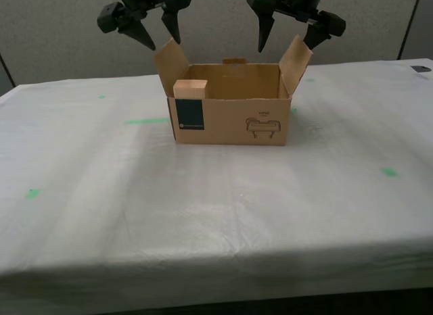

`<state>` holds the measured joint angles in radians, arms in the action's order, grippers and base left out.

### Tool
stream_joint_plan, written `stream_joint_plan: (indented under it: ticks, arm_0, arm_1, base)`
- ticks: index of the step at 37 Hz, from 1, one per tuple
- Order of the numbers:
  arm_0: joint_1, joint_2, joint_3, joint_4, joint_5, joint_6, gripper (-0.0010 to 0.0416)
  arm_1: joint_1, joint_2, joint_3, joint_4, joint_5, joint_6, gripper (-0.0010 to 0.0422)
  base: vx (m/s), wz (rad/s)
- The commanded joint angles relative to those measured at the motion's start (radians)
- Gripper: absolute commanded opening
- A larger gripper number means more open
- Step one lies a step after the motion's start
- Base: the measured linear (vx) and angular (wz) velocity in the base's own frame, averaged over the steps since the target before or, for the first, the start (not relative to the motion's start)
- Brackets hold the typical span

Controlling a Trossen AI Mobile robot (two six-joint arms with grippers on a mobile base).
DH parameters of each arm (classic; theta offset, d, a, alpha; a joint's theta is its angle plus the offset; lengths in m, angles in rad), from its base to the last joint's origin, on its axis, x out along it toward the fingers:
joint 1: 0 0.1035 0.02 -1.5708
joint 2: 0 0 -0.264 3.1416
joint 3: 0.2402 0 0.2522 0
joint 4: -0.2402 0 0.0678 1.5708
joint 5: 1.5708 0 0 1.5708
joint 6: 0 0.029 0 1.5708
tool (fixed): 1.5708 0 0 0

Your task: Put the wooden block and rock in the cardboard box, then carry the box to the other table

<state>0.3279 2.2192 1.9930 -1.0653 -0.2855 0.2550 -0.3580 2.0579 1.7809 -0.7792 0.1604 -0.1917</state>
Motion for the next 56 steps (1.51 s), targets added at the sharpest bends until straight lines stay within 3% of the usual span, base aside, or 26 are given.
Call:
stream_joint_plan:
  ticks: [1, 3, 24, 31, 35, 42, 56]
  arm_0:
    - [0.0, -0.001, 0.0, -0.006, 0.003, 0.004, 0.0392]
    - [0.0, -0.001, 0.0, -0.008, 0.003, 0.004, 0.0392]
    - [0.0, -0.092, 0.0, -0.036, 0.003, -0.017, 0.0392]
    - [0.0, -0.158, 0.001, -0.042, 0.004, -0.025, 0.0392]
    - [0.0, -0.199, 0.001, -0.063, 0.006, -0.048, 0.0392]
    - [0.0, -0.289, 0.001, -0.07, 0.067, -0.075, 0.0392]
    - [0.0, -0.489, -0.056, -0.089, 0.067, -0.1, 0.0392]
  arm_1:
    - [0.0, -0.01, -0.008, 0.032, -0.05, 0.032, 0.0268]
    - [0.001, -0.016, -0.008, 0.037, -0.064, 0.034, 0.0268]
    - [-0.001, -0.1, -0.007, -0.014, -0.063, 0.061, 0.0267]
    - [-0.002, -0.173, -0.007, -0.016, -0.063, 0.061, 0.0268]
    - [-0.003, -0.216, -0.007, -0.036, -0.063, 0.061, 0.0268]
    - [-0.009, -0.292, -0.018, -0.071, -0.064, 0.061, 0.0267]
    - [-0.031, -0.417, -0.018, -0.144, -0.072, 0.065, 0.0268]
  base:
    - [0.0, 0.0]
    - [0.0, 0.0]
    - [0.0, 0.0]
    - [0.0, 0.0]
    - [0.0, 0.0]
    - [0.0, 0.0]
    - [0.0, 0.0]
